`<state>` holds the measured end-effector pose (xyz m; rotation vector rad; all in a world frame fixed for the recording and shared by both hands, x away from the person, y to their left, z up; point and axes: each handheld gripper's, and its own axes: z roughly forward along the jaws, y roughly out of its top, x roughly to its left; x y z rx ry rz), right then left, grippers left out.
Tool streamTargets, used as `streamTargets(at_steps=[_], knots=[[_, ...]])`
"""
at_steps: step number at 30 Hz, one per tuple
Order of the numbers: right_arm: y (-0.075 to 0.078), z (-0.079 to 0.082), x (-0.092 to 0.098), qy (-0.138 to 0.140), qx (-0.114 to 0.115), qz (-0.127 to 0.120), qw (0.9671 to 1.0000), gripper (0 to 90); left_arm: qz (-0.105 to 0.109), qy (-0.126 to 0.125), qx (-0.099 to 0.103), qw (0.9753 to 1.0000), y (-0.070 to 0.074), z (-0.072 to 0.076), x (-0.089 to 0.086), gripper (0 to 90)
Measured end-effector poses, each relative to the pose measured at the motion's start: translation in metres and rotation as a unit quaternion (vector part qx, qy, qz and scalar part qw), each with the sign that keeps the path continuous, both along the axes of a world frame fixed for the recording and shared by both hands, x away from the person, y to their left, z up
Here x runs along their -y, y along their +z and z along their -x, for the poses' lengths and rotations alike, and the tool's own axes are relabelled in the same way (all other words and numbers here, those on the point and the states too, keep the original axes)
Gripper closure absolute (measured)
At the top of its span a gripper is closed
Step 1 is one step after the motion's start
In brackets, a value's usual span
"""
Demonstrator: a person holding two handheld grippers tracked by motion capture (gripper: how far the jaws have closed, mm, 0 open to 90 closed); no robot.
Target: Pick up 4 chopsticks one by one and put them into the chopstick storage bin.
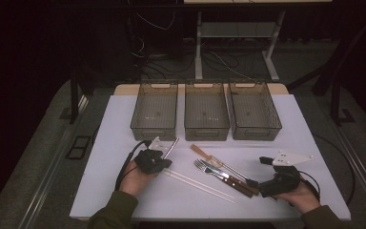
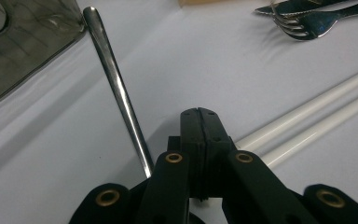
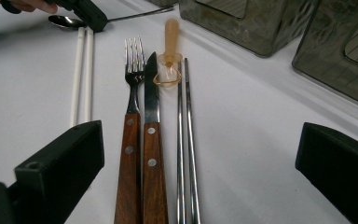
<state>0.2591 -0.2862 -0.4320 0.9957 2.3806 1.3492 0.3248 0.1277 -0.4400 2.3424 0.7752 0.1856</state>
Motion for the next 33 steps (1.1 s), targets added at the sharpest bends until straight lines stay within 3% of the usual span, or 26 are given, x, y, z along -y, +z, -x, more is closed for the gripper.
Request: streamTargets(at_steps=[19,23,27,29,33], knots=[[0.000,0.000,0.000,0.000,0.000,0.000,1.0000,1.3,0.001,-0.012,-0.004,0.9999,0.001,0.004,0.000,88.8],[0.000,0.000,0.000,0.001,-0.001,0.000,1.0000,1.3,0.017,-0.014,0.001,0.9997,0.006,0.009,0.003,84.1],[0.000,0.000,0.000,0.002,0.000,0.000,1.0000,1.3,0.030,-0.045,0.010,0.9985,0.012,0.014,0.011,75.8],[0.000,0.000,0.000,0.002,-0.001,0.000,1.0000,1.3,0.041,-0.056,0.003,0.9976,0.013,0.020,0.019,73.4],[0.000,0.000,-0.001,0.003,-0.002,0.000,1.0000,1.3,0.057,-0.102,-0.001,0.9931,0.016,0.028,0.040,64.8]])
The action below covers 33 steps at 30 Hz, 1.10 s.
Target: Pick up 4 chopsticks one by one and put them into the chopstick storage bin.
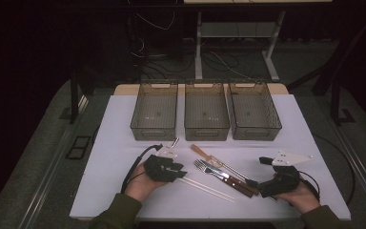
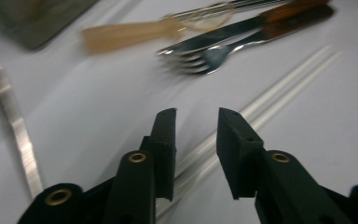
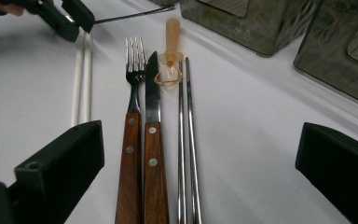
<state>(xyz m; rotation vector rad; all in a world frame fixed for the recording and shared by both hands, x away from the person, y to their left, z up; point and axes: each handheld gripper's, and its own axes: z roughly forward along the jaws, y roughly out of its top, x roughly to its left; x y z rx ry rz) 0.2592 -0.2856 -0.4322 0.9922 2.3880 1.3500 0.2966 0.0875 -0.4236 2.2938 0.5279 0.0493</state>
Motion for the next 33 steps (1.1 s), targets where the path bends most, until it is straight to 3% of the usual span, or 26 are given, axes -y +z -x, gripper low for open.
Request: streamTargets(at_steps=[3,7,10,17,20,25,26,28,29,30,33], knots=[[0.000,0.000,0.000,0.000,-0.001,0.000,1.0000,1.3,0.007,-0.034,-0.001,0.9994,0.000,0.008,0.020,62.3],[0.000,0.000,0.000,0.001,0.000,0.000,1.0000,1.3,-0.002,-0.074,0.004,0.9973,-0.006,0.019,0.046,60.8],[0.000,0.000,0.000,0.001,0.000,0.000,1.0000,1.3,-0.014,-0.106,0.017,0.9941,-0.009,0.019,0.058,61.0],[0.000,0.000,0.000,0.002,0.000,0.000,1.0000,1.3,-0.021,-0.120,0.017,0.9924,-0.017,0.020,0.073,62.4],[0.000,0.000,0.000,0.002,0.000,-0.001,1.0000,1.3,-0.034,-0.129,0.017,0.9910,-0.019,0.018,0.073,64.3],[0.000,0.000,0.000,0.002,0.000,-0.001,1.0000,1.3,-0.035,-0.127,0.021,0.9911,-0.020,0.019,0.074,66.9],[0.000,0.000,0.000,0.002,0.000,-0.001,1.0000,1.3,-0.043,-0.133,0.025,0.9898,-0.020,0.019,0.074,67.9],[0.000,0.000,0.000,0.002,0.000,-0.001,1.0000,1.3,-0.044,-0.133,0.027,0.9898,-0.020,0.019,0.074,69.3],[0.000,0.000,0.000,0.003,0.000,0.000,1.0000,1.3,-0.038,-0.126,0.025,0.9909,-0.021,0.020,0.075,70.5],[0.000,0.000,0.000,0.002,0.000,0.000,1.0000,1.3,-0.044,-0.132,0.028,0.9899,-0.020,0.019,0.074,70.7],[0.000,0.000,0.000,0.002,0.001,0.000,1.0000,1.3,-0.045,-0.133,0.026,0.9898,-0.020,0.019,0.074,71.0]])
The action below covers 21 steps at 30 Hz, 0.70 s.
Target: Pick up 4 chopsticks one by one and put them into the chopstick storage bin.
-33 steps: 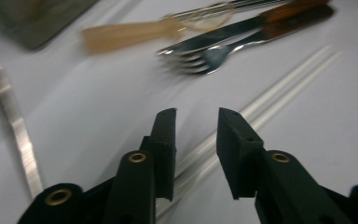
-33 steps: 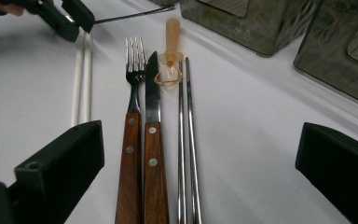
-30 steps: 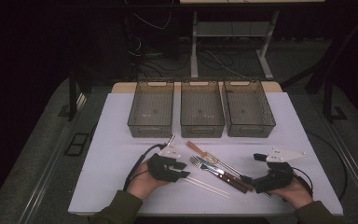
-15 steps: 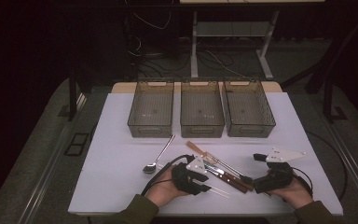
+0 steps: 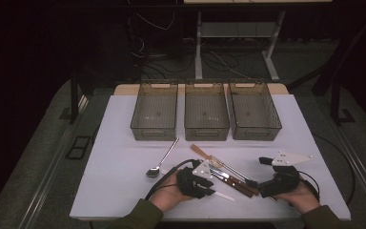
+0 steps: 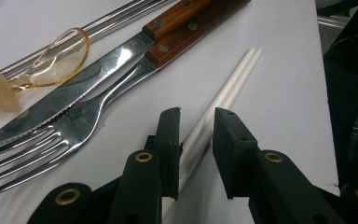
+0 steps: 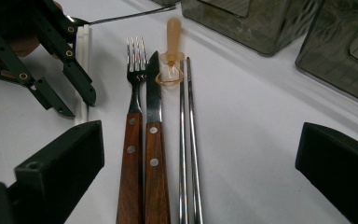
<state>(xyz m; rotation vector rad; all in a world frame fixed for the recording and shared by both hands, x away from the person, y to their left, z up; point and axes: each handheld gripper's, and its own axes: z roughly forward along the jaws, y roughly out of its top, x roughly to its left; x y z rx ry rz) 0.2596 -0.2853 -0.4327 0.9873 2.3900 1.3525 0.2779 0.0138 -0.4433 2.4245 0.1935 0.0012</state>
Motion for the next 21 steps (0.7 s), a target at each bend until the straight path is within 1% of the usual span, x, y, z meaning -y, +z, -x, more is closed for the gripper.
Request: streamTargets(at_steps=[2,3,5,8,11,14,17,18,21], knots=[[0.000,0.000,0.000,0.000,0.000,0.000,1.0000,1.3,0.003,0.002,-0.001,1.0000,0.000,0.001,0.001,71.5],[0.000,0.000,0.000,-0.001,-0.001,-0.001,1.0000,1.3,0.012,0.010,-0.006,0.9999,-0.001,0.002,0.002,71.8],[0.000,0.000,0.000,0.000,0.000,0.000,1.0000,1.3,0.013,0.007,-0.008,0.9998,-0.001,0.003,0.002,72.5],[0.000,0.000,0.000,0.000,-0.001,0.000,1.0000,1.3,0.008,-0.006,-0.010,0.9999,0.000,0.003,0.002,73.9],[0.000,0.000,0.000,-0.001,0.000,-0.001,1.0000,1.3,0.012,-0.008,-0.016,0.9998,-0.001,0.005,0.005,74.8],[0.000,0.000,0.000,0.000,-0.001,0.000,1.0000,1.3,0.012,-0.011,-0.013,0.9998,-0.001,0.008,0.007,75.1],[0.000,0.000,0.000,-0.001,-0.001,-0.001,1.0000,1.3,0.011,-0.019,-0.019,0.9996,0.000,0.009,0.008,75.8],[0.000,0.000,0.000,-0.002,-0.001,-0.001,1.0000,1.3,0.012,-0.015,-0.028,0.9994,-0.001,0.011,0.008,76.0],[0.000,0.000,0.000,-0.001,-0.001,-0.001,1.0000,1.3,0.008,-0.021,-0.025,0.9994,0.000,0.012,0.009,76.3]])
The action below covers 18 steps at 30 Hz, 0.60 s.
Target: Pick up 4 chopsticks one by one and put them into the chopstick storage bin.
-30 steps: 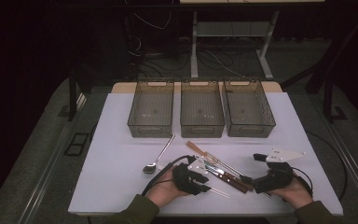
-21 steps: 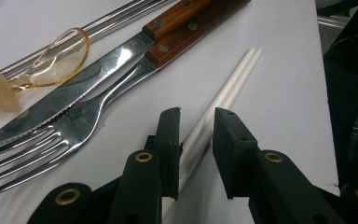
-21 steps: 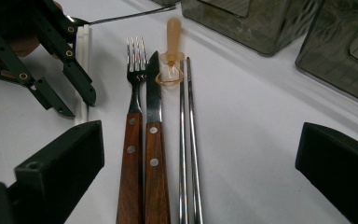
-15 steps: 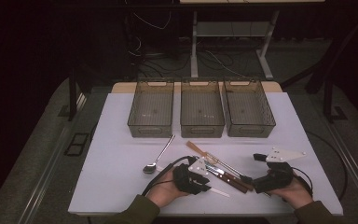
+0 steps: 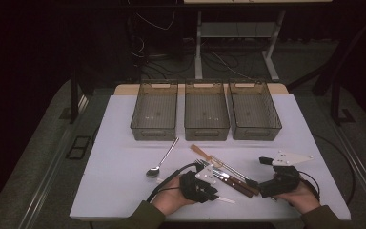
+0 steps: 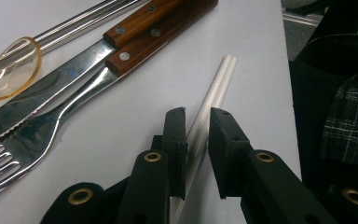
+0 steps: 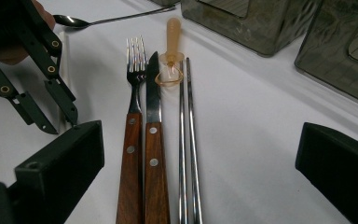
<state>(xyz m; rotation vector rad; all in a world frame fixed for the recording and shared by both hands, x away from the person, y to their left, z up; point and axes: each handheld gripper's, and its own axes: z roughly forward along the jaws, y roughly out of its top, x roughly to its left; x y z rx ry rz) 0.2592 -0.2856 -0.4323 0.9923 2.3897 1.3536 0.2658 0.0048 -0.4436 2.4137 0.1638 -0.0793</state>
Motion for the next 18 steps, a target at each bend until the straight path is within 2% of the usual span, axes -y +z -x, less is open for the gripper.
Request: streamTargets(at_steps=[9,12,18], knots=[[0.000,0.000,0.000,0.001,0.000,0.000,1.0000,1.3,0.003,-0.014,0.005,0.9999,0.000,-0.001,0.005,74.1],[0.000,0.000,0.000,0.000,0.000,0.000,1.0000,1.3,0.019,-0.015,-0.002,0.9997,0.001,0.000,0.013,73.4],[0.000,0.000,0.000,0.000,0.002,-0.001,1.0000,1.3,0.021,-0.040,0.004,0.9990,0.000,0.006,0.033,73.4]])
